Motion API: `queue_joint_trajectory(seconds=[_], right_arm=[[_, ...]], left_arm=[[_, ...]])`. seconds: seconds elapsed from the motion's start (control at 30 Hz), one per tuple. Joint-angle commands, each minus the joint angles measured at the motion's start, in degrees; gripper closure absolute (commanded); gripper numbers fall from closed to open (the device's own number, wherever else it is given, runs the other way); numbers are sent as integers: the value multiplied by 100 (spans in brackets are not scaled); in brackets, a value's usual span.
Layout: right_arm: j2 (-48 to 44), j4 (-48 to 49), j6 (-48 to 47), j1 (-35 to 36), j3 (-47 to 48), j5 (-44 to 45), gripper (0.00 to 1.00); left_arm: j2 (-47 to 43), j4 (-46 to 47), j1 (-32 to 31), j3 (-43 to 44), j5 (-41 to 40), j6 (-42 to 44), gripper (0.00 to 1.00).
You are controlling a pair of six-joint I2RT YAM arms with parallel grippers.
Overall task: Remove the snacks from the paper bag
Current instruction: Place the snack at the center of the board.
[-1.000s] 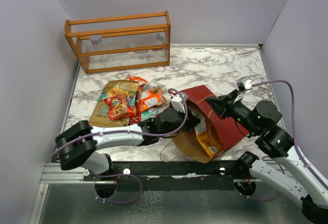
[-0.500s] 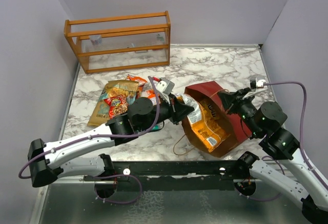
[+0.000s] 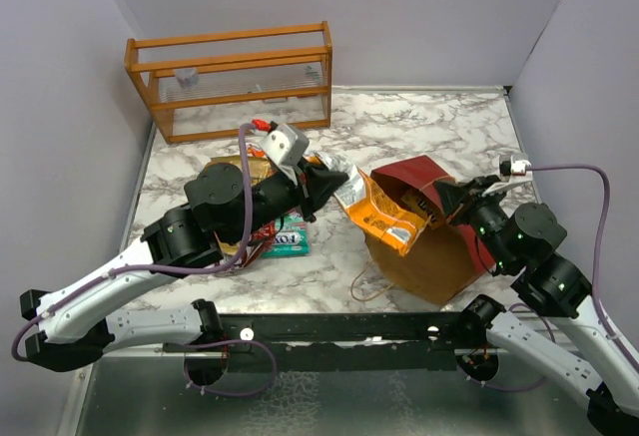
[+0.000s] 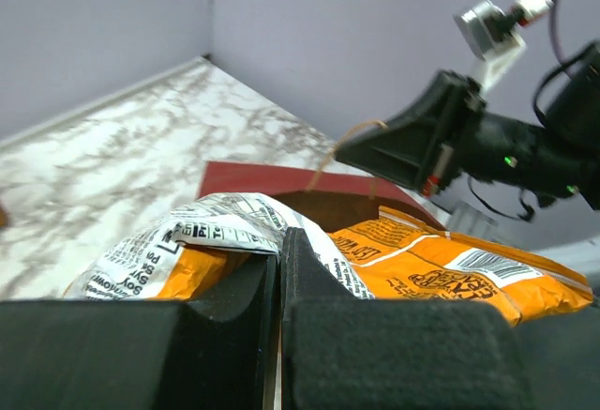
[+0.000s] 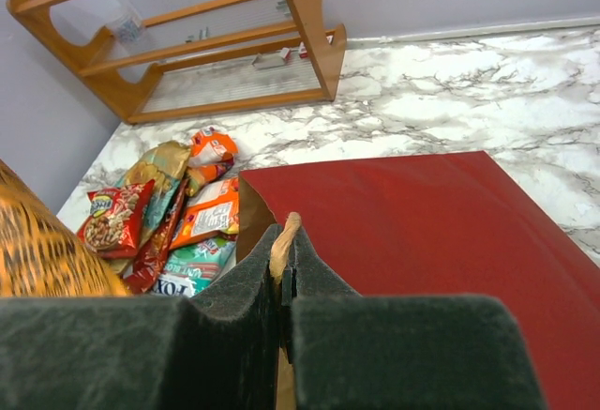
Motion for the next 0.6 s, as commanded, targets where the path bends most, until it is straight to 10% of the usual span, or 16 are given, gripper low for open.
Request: queue_joint_trajectory(seconds=[0.0,0.37,0.57], right_arm=[[-92,-158,72,-7,156,244,98],[-162,-317,82,-7,297,285,98],[-172,-387,81,-11,362,306,98]], left_arm=[[339,-1117,14,1006,-1458,560,100],[754,-1855,120,1768,-2969,1065,100],[968,-2183,879,1984,-2421,961,100]])
